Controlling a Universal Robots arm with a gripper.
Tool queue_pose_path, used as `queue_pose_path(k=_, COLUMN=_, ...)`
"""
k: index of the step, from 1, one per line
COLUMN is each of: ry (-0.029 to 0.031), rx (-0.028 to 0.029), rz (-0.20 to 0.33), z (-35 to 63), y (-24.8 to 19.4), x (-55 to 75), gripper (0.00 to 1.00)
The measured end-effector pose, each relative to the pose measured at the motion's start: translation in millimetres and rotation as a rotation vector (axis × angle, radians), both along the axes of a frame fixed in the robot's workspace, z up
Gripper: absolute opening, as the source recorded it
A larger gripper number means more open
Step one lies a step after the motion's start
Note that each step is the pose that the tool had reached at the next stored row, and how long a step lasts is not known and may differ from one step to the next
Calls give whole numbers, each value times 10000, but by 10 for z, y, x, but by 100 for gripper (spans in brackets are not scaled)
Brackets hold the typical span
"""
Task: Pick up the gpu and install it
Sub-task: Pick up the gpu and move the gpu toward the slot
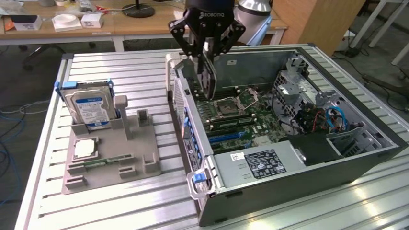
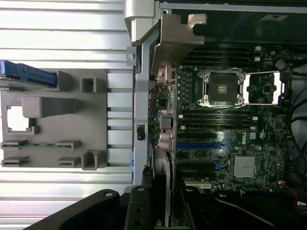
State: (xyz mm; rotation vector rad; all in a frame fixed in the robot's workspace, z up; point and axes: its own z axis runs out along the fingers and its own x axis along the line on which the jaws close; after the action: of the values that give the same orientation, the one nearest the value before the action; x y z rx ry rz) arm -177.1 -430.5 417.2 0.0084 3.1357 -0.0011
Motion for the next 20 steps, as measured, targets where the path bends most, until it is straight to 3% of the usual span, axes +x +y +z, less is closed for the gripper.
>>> queue_pose_path(k=20, ry=0, rx=-1, rz=-1, z=0, y=0, x=514, gripper=27)
